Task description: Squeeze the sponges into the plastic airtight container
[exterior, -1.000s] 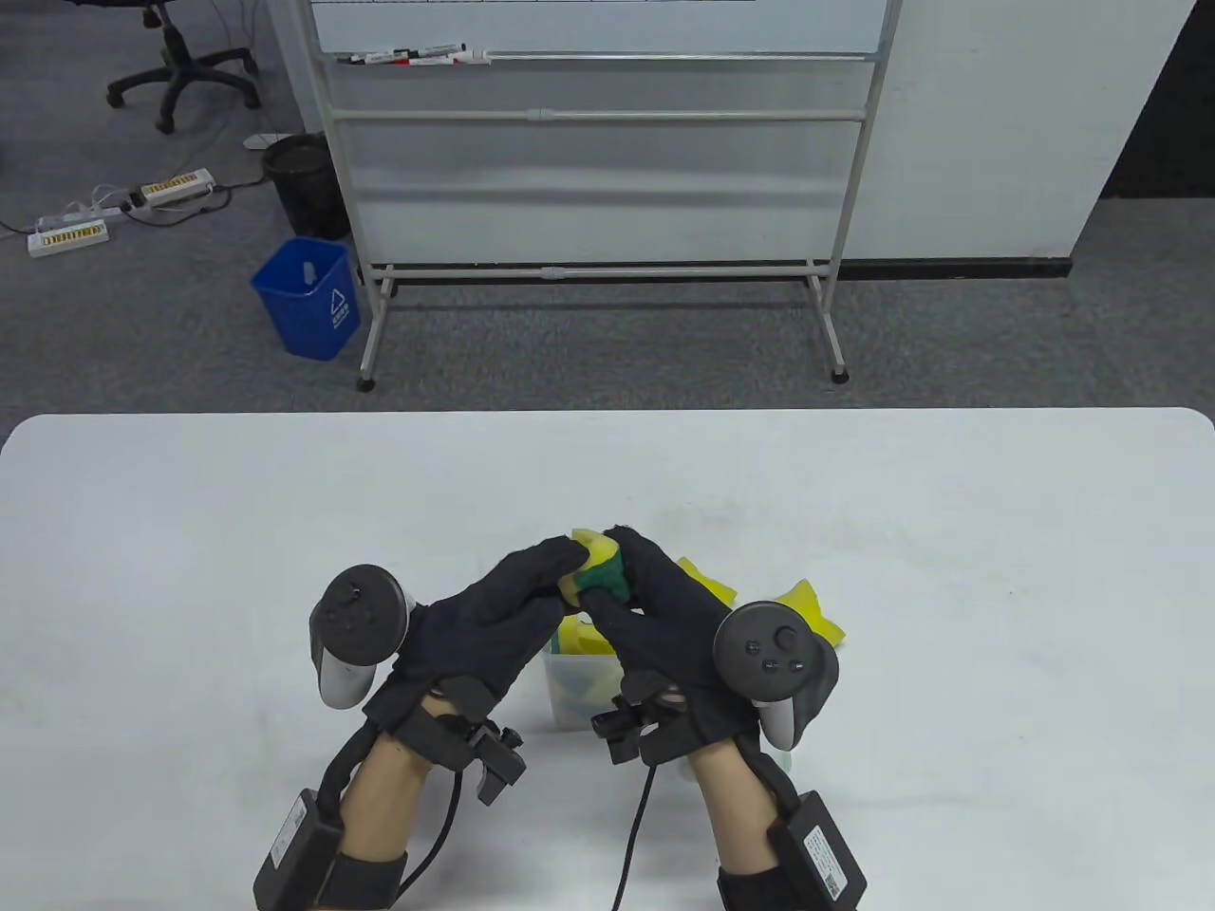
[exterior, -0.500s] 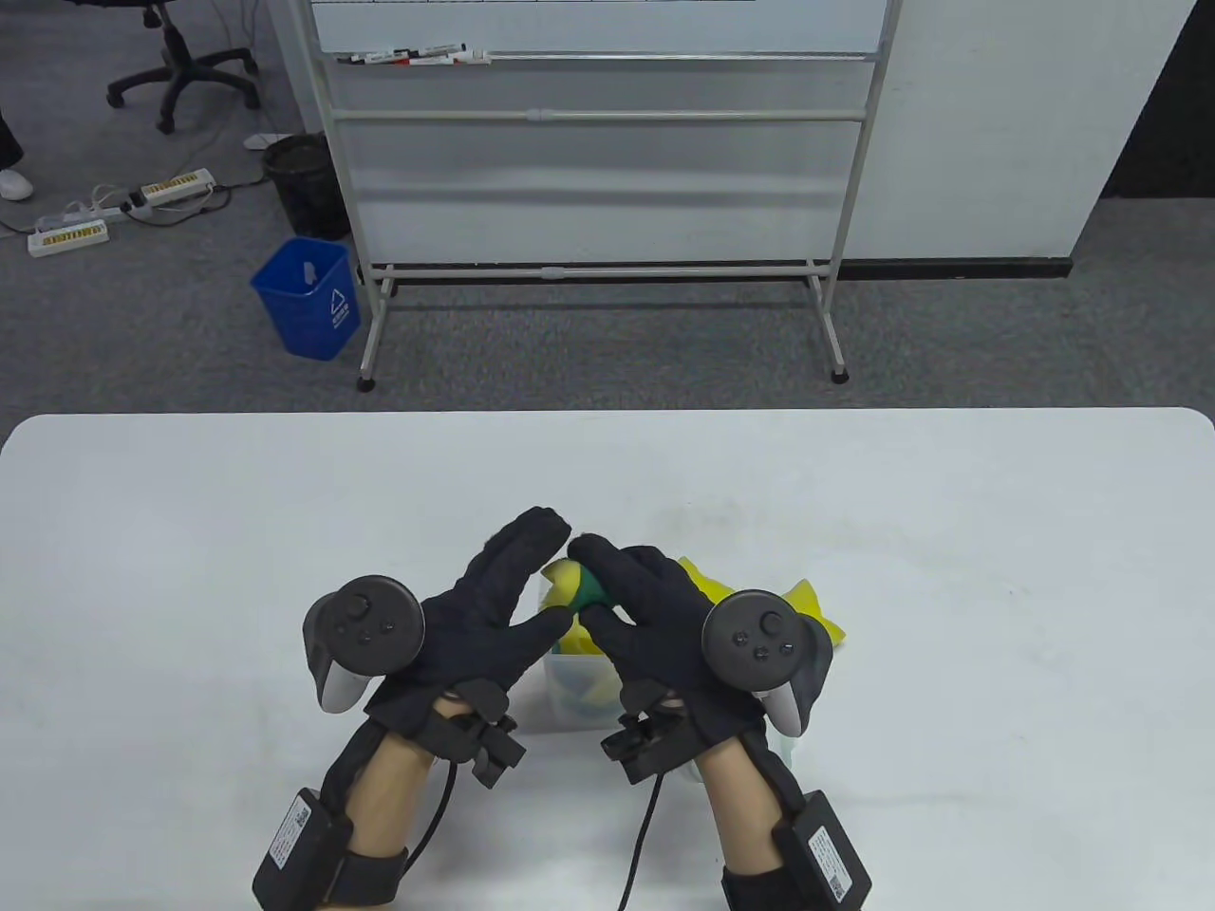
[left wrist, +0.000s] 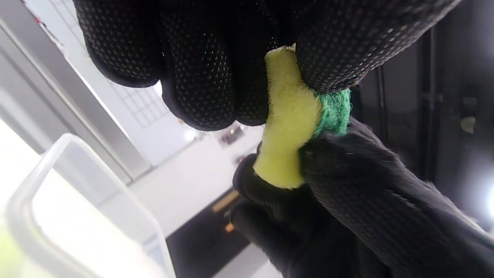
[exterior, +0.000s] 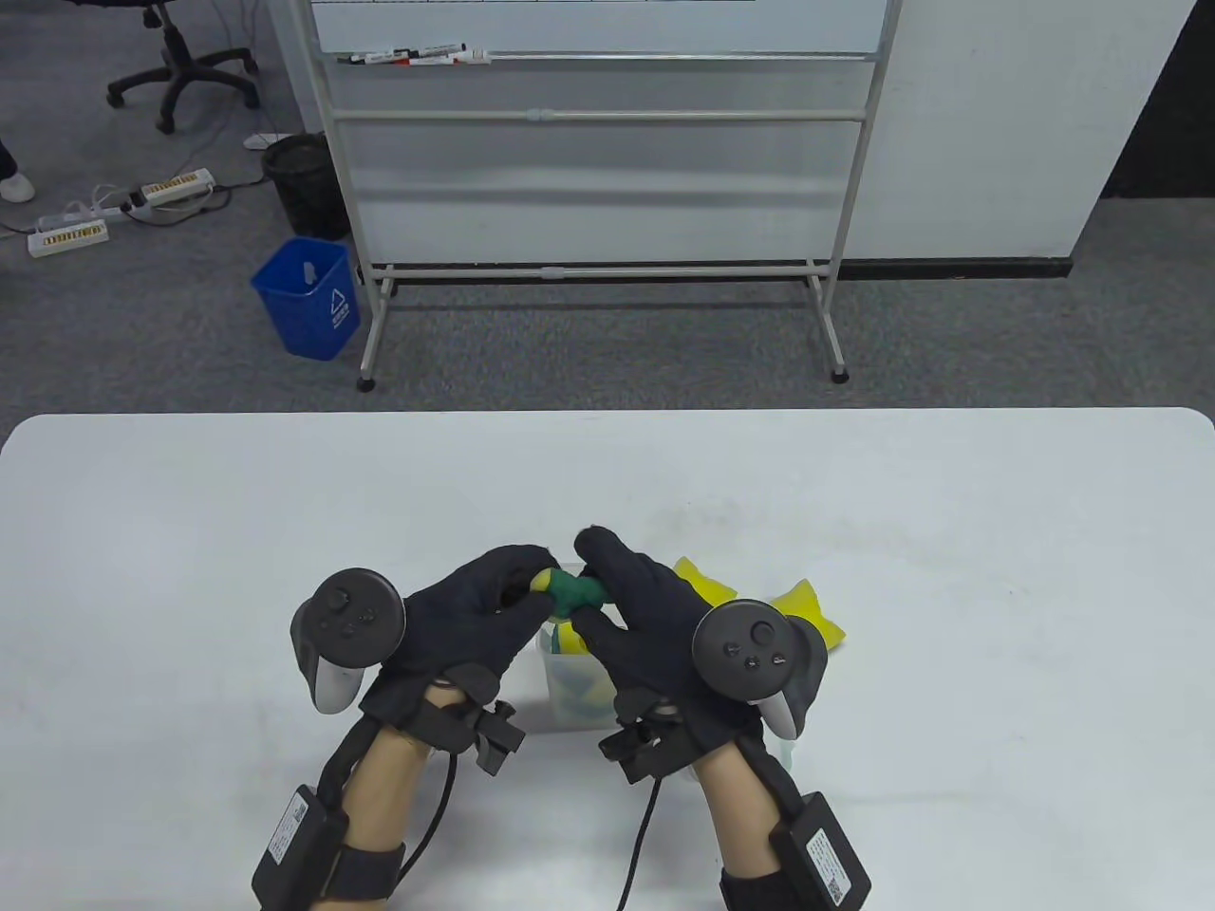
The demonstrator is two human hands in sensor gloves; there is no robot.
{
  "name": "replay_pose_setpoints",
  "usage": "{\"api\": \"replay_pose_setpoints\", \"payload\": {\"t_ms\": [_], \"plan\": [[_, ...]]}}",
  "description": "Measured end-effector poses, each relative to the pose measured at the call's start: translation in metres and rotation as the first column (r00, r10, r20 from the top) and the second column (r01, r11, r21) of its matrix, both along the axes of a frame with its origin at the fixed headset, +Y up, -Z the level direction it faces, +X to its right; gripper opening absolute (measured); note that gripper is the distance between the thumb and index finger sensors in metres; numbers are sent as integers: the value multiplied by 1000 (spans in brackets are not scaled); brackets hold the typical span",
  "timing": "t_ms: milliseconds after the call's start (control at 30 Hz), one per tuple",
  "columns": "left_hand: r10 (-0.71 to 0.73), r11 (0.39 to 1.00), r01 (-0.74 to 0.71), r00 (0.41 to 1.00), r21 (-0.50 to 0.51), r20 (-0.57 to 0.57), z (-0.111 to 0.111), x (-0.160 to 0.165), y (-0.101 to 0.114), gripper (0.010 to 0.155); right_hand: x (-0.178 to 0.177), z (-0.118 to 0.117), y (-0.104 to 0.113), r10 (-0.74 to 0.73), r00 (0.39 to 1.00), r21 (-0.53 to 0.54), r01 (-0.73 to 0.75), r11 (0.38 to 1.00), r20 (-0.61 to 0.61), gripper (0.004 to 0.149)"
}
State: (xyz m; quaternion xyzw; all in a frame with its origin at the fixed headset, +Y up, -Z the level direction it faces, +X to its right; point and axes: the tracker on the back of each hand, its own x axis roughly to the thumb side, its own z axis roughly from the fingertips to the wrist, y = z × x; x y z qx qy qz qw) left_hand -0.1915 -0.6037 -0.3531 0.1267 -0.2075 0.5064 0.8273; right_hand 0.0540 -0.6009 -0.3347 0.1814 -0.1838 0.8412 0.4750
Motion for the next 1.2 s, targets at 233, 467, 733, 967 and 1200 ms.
{"api": "replay_pose_setpoints", "payload": {"t_ms": [233, 467, 733, 967, 1200], "plan": [[145, 986, -149, 988, -74, -60, -3, -5, -11, 47, -7, 3, 0, 2, 997, -13, -3, 1000, -76, 84], [125, 986, -126, 992, -112, -13, -5, 3, -15, 47, -9, 8, 1, 48, 993, 88, -58, 994, 107, 69], [-317, 946, 321, 946, -50, 63, -10, 13, -19, 70, -5, 10, 3, 177, 935, 61, -205, 977, 309, 62], [-486, 860, 501, 863, -102, 138, -22, 26, -47, 83, -4, 3, -4, 319, 890, -51, -321, 946, 327, 56], [-478, 853, 502, 862, -145, 169, -27, 23, -58, 84, -18, 3, -8, 466, 810, -32, -488, 872, 356, 56]]}}
